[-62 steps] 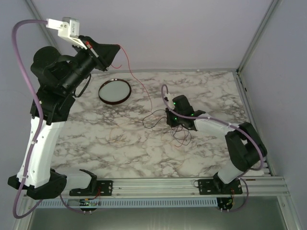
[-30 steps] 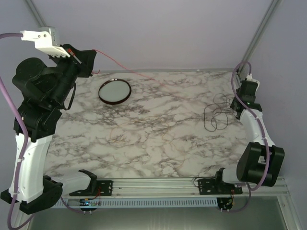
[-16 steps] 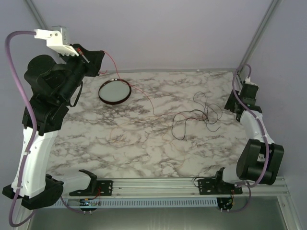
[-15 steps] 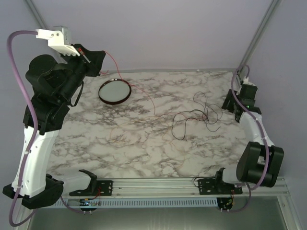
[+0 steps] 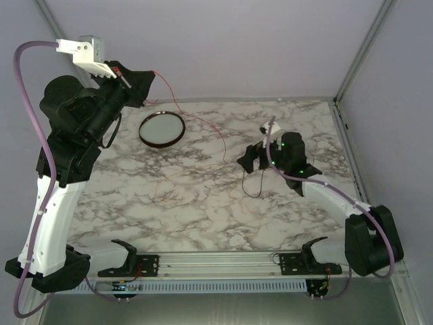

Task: Zip-tie the wires
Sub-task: Untie the cable at the center of the board.

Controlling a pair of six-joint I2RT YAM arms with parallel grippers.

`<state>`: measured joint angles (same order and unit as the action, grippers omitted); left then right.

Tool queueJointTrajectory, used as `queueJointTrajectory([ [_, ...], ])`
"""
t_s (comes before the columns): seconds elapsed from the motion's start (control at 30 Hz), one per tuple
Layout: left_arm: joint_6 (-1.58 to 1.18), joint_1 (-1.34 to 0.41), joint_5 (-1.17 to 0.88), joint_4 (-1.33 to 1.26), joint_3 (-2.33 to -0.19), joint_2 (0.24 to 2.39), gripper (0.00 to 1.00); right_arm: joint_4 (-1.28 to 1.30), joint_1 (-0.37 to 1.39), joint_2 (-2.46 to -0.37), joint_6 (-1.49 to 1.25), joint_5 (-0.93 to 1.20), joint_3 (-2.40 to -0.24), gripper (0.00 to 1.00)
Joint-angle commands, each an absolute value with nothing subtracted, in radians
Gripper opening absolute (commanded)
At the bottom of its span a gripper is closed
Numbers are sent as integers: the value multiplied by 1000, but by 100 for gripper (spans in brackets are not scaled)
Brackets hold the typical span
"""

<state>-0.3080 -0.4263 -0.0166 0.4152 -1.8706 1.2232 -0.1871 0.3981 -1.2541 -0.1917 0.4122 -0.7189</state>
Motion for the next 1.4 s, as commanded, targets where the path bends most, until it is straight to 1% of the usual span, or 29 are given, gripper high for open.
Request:
queueJointTrajectory([
  [0.0,-322,-422,-45,367,-1903,1216,0,-309,488,-1330,-107,479,-778,99],
  [0.27,-320,-422,-54,380,-1929,1216,0,-324,580,-1519,-54,485,-902,99],
  [0.33,-322,-422,-54,382,-1937,1215,0,-315,583,-1570,-72,455,-935,98],
  [0.37,-322,-422,-55,383,-1943,1213,0,-313,583,-1593,-91,426,-948,96],
  [0.47,-304,-422,-51,419,-1995,1210,0,-298,570,-1650,-169,297,-974,89],
  [0.6,-285,-422,-6,436,-2011,1173,0,-279,535,-1654,-268,131,-964,78],
  [0.63,-283,-422,0,439,-2010,1164,0,-276,521,-1648,-290,96,-957,74],
  [0.67,-281,-422,7,441,-2007,1158,0,-270,504,-1641,-315,60,-951,66],
  [0.7,-280,-422,14,442,-2004,1151,0,-267,483,-1632,-329,55,-943,59],
  [0.73,-279,-422,23,442,-1999,1146,0,-261,460,-1622,-349,49,-935,55],
  [0.77,-277,-422,30,439,-1994,1141,0,-247,440,-1611,-362,30,-928,51],
  [0.9,-274,-422,56,433,-1981,1131,0,-167,328,-1554,-377,-33,-902,42],
  [1.17,-258,-422,125,431,-1977,1120,0,-13,76,-1411,-414,-148,-848,41],
  [1.37,-219,-422,193,450,-1983,1111,0,37,-66,-1394,-398,-131,-840,42],
])
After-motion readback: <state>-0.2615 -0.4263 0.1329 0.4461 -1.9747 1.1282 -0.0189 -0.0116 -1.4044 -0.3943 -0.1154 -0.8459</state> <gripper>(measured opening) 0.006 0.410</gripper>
